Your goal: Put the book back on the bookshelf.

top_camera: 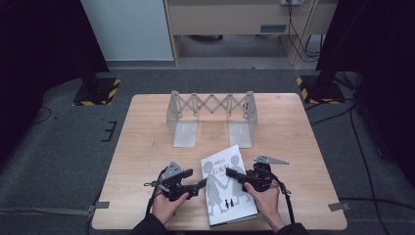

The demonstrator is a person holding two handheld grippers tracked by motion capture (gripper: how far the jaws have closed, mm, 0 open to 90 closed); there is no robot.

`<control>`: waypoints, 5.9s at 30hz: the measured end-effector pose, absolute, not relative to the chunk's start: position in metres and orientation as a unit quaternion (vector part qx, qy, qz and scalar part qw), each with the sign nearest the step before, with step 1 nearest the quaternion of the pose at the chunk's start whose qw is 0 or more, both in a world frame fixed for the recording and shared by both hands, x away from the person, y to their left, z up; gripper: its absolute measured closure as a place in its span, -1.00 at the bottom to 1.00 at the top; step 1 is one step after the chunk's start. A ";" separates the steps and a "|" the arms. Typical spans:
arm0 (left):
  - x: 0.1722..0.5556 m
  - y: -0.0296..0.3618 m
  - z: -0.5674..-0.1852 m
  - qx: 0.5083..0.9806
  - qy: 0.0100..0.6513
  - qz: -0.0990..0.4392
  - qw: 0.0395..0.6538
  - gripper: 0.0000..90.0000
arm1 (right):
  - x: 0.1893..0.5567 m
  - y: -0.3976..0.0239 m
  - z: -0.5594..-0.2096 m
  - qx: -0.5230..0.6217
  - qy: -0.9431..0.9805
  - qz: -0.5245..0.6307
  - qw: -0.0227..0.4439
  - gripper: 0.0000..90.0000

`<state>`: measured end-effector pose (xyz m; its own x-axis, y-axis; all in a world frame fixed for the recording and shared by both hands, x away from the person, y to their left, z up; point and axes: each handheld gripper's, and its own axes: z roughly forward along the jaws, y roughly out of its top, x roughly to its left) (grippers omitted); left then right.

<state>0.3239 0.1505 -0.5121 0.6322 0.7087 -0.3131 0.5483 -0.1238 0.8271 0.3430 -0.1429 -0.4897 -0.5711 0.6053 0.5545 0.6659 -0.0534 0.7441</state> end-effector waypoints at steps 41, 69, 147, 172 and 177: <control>0.324 0.123 -0.538 0.738 0.393 -0.089 0.541 -1.00 | 0.339 -0.151 -0.472 -0.401 -0.697 -0.594 0.025 0.81; 0.323 0.120 -0.545 0.733 0.421 -0.078 0.529 -0.99 | 0.347 -0.155 -0.496 -0.404 -0.735 -0.542 -0.049 0.16; 0.327 0.120 -0.538 0.723 0.471 -0.083 0.498 -0.66 | 0.348 -0.168 -0.524 -0.452 -0.738 -0.500 -0.030 -0.29; 0.329 0.127 -0.516 0.739 0.448 -0.053 0.501 -0.50 | 0.345 -0.172 -0.507 -0.431 -0.724 -0.535 -0.061 0.02; 0.327 0.131 -0.511 0.725 0.446 -0.047 0.522 -0.38 | 0.343 -0.173 -0.503 -0.423 -0.717 -0.550 -0.070 0.04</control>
